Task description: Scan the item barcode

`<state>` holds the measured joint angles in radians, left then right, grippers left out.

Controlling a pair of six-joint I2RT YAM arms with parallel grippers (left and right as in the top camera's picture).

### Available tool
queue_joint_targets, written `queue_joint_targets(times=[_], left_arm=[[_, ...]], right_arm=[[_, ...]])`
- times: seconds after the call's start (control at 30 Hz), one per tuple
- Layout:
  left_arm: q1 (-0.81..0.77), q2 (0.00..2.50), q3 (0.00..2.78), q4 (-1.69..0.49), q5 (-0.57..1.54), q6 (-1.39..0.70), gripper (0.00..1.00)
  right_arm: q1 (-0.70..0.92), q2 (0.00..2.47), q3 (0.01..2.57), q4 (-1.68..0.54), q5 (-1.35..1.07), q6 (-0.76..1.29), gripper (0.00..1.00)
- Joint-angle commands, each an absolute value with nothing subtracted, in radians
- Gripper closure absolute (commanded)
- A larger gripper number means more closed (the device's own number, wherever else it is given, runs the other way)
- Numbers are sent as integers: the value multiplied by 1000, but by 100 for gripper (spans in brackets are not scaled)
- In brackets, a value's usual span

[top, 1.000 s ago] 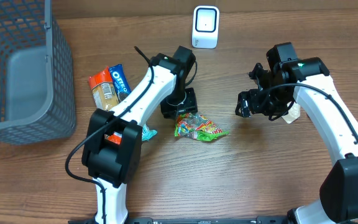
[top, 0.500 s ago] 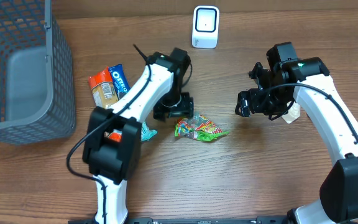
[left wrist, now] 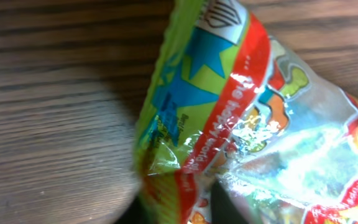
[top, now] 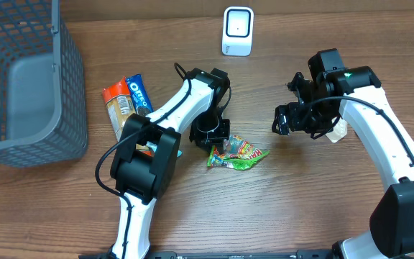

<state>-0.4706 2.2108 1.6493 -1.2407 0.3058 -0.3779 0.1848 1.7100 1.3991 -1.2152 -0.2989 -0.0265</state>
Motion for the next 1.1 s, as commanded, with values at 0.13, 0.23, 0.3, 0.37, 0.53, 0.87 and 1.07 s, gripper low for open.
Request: queue_joint_targets(times=[0.13,0.23,0.3,0.37,0.53,0.87,1.07], left_arm=[[-474,2240,1657,-1202,430,-367,96],[-463,2238,1676,-1204,443,-366,96],[-450,2224,1692,-1209,448,-365,96],[-437,2195,1709,-1216,447,-360,96],[-397,2080,1753,-1244,383,-378,96],[-379,1896,1769,-1332,146,-498,82],[-385,1954,1702,-1316,330,-431,58]], right_arm=[[186,1679,1410,-1210,-297,-34,11],[186,1679,1411,-1211,-297,-34,11],[186,1679,1411,-1211,-297,-34,11],[186,1679,1410,-1211,-297,-34,11],[186,1679,1410,-1209,-297,-34,11],[186,1679,1410,-1198,-298,-34,11],[186,1679,1411,-1211,-297,-34,10]])
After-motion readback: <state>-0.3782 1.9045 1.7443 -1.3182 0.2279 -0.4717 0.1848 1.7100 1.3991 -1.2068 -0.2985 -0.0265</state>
